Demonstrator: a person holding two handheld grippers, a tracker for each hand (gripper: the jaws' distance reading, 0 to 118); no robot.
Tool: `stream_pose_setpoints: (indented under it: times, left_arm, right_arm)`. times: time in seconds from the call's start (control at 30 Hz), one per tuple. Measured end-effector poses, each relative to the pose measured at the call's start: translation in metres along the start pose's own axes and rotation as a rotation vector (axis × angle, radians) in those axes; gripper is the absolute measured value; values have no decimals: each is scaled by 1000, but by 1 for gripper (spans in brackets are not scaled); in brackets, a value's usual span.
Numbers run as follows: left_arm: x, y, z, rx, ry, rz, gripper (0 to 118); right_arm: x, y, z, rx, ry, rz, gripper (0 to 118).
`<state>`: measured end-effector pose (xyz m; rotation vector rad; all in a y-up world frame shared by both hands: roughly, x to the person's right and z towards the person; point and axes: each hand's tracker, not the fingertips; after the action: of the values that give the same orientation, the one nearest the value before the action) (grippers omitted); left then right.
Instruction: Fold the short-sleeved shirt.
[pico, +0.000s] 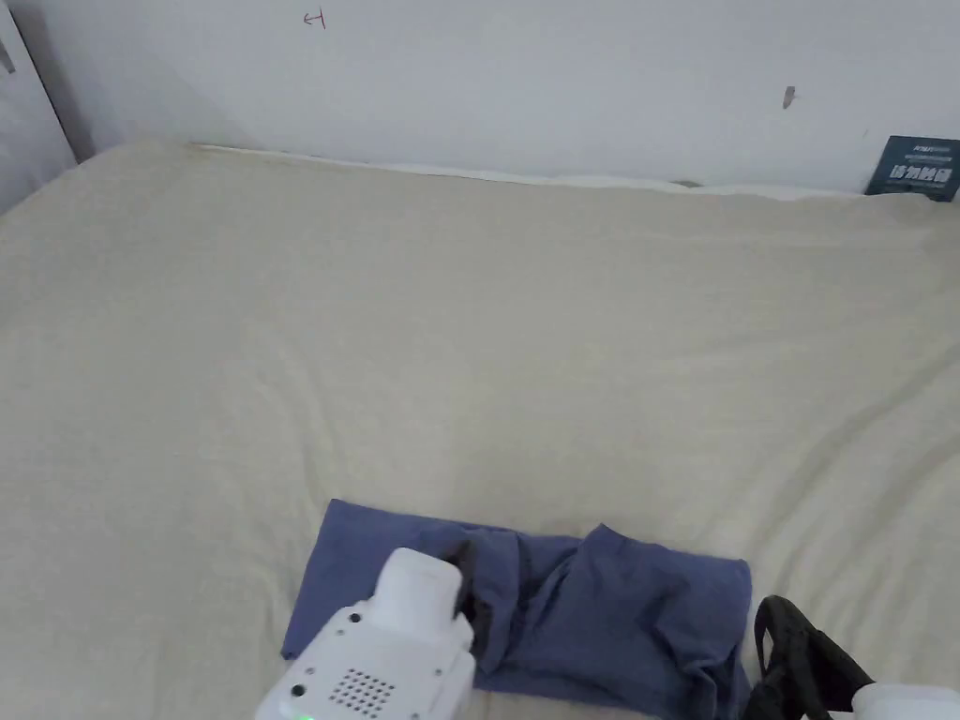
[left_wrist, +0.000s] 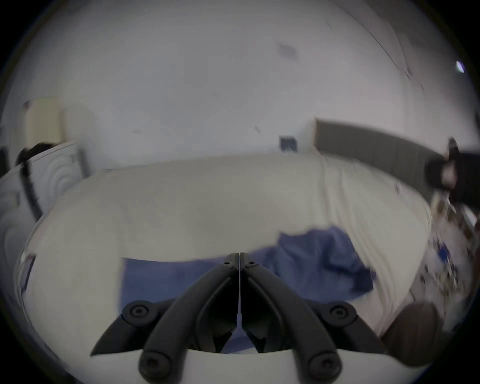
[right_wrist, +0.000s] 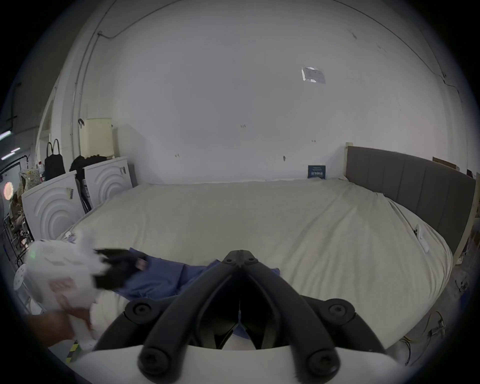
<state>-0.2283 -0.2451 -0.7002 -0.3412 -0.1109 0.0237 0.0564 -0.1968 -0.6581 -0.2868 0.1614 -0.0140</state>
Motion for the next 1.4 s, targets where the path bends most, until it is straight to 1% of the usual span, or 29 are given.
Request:
stream_pose_setpoints:
  times: [0.07, 0.1, 0.13, 0.23, 0.33, 0.43, 0.47, 0.5, 0.53, 0.57, 0.6, 0.63, 0.67, 0.7, 0.73, 0.77, 0.83, 0.9, 0.93, 0.97, 1.0, 1.03, 1.07, 1.1, 1.13, 1.2, 1.3, 1.37, 1.4]
  left_arm:
    - [-22, 6, 40, 112, 151, -9, 0]
    - [-36, 3, 56, 162, 263, -20, 0]
    - [-48, 4, 73, 203, 316, 2, 0]
    - [-71, 4, 85, 153, 261, 74, 0]
    - [-75, 4, 79, 117, 331, 16, 0]
    - [-84, 2, 63, 64, 272, 119, 0]
    - [-89, 0, 55, 26, 230, 166, 5]
    - [-97, -4, 45, -18, 161, 214, 18]
    - [-103, -8, 29, -100, 98, 251, 50]
    - [-107, -12, 12, -170, 84, 249, 101]
    - [-110, -20, -6, -240, 64, 260, 118]
    - [-112, -27, -22, -295, 79, 255, 118]
    - [-113, -30, -33, -276, 84, 253, 118]
    - [-116, -37, -47, -329, 99, 264, 118]
    - [-119, -41, -61, -343, 126, 221, 118]
    - [-120, -47, -67, -385, 132, 204, 118]
    - [-126, -60, -84, -428, 114, 224, 117]
    - [-127, -67, -92, -455, 92, 264, 106]
    - [-122, -69, -90, -458, 70, 277, 106]
    - [-113, -68, -85, -434, 158, 209, 85]
    - [-109, -64, -79, -388, 177, 126, 60]
    - [-107, -62, -76, -412, 88, 179, 22]
    - [-104, -63, -73, -420, 66, 258, 12]
    - [-104, -59, -71, -417, 95, 217, 12]
    - [-105, -59, -68, -433, 80, 233, 12]
    - [-114, -53, -60, -399, 98, 257, 11]
    - [-123, -32, -39, -334, 156, 205, 11]
    - [-140, -22, -27, -336, 144, 222, 11]
    - [-150, -16, -18, -299, 186, 193, 11]
  right_arm:
    - [-8, 3, 3, 27, 1, 13, 1]
    - [-13, 4, 4, 46, 10, 20, 1]
    - [-18, 4, 6, 76, 14, 39, 1]
    - [-29, 6, 6, 83, 22, 53, 1]
    - [-35, 8, 7, 75, 41, 44, 1]
    - [-36, 7, 11, 77, 50, 44, 1]
    - [-36, 7, 12, 76, 52, 45, 1]
    - [-37, 5, 12, 73, 50, 45, 1]
    - [-36, 4, 12, 64, 53, 41, 1]
    - [-36, 2, 12, 53, 57, 36, 1]
    - [-36, 0, 12, 46, 59, 36, 1]
    - [-35, -2, 12, 40, 59, 40, 1]
    - [-35, -3, 12, 33, 57, 46, 1]
    - [-33, -4, 12, 24, 55, 51, 1]
    - [-31, -5, 13, 20, 54, 51, 1]
    - [-29, -6, 13, 19, 55, 49, 1]
    - [-24, -7, 14, 8, 44, 39, 1]
    - [-19, -8, 14, 1, 31, 41, 1]
    - [-16, -9, 15, 0, 20, 45, 1]
    - [-14, -10, 14, -1, 14, 42, 1]
    - [-11, -11, 12, -5, 9, 21, 1]
    - [-8, -13, 8, -12, 13, -9, 1]
    - [-7, -14, 5, -21, 5, -16, 1]
    - [-7, -14, 2, -27, 0, -22, 1]
    - [-7, -14, 0, -28, 2, -23, 1]
    - [-10, -12, -1, -27, 3, -19, 1]
    - [-14, -8, -2, -15, 12, -3, 1]
    - [-18, -6, -4, -12, 16, 0, 1]
    - [-19, -5, -5, -12, 20, -1, 1]
